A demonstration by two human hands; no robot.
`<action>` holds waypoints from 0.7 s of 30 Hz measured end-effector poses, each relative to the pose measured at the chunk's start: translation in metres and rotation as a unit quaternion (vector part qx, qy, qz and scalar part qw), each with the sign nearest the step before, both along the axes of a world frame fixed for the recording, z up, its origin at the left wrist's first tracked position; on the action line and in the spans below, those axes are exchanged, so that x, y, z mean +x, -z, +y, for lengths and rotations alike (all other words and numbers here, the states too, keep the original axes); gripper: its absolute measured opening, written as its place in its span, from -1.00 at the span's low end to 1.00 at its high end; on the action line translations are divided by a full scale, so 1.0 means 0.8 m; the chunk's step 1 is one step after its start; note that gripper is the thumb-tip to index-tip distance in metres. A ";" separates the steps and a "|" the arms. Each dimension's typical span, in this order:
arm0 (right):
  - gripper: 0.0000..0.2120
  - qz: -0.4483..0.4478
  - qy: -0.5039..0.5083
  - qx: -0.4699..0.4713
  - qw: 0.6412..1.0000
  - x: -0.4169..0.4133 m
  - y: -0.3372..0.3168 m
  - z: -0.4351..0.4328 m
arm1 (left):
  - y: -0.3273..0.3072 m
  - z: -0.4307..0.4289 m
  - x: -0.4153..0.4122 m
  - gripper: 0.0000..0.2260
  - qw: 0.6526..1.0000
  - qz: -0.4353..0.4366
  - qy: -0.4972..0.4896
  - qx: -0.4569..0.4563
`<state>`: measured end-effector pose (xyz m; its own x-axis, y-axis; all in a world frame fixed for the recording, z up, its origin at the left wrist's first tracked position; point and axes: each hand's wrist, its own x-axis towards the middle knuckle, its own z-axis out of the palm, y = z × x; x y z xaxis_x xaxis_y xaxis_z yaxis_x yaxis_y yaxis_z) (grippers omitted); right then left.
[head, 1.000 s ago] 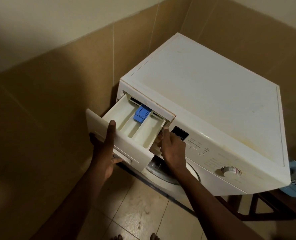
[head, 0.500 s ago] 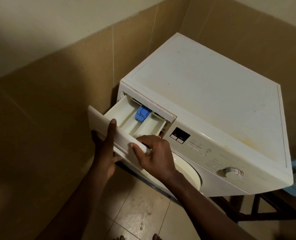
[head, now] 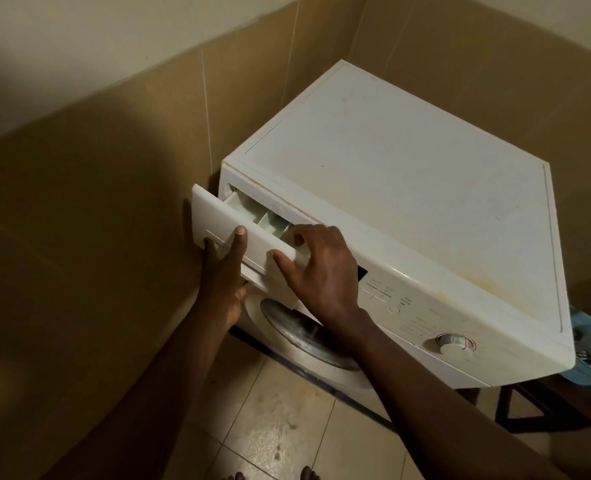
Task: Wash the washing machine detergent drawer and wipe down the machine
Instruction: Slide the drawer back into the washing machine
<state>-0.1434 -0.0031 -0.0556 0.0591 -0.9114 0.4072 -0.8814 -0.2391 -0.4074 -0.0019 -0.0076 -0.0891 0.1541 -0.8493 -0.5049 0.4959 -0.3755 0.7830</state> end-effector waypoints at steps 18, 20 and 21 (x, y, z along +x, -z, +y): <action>-0.49 0.066 0.013 -0.022 0.998 -0.027 0.003 -0.066 | -0.021 -0.052 -0.030 -0.62 0.993 0.112 0.002 0.034; -0.49 0.071 0.015 -0.023 0.997 -0.026 0.004 -0.068 | -0.018 -0.055 -0.032 -0.60 0.992 0.116 0.010 0.039; -0.49 0.073 0.017 -0.023 0.997 -0.026 0.005 -0.068 | -0.017 -0.056 -0.034 -0.60 0.993 0.113 0.014 0.041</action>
<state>-0.1643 -0.0575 -0.0596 0.0897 -0.8946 0.4378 -0.9381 -0.2235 -0.2645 -0.0290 -0.0527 -0.0759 0.0062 -0.8068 -0.5908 0.6436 -0.4490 0.6199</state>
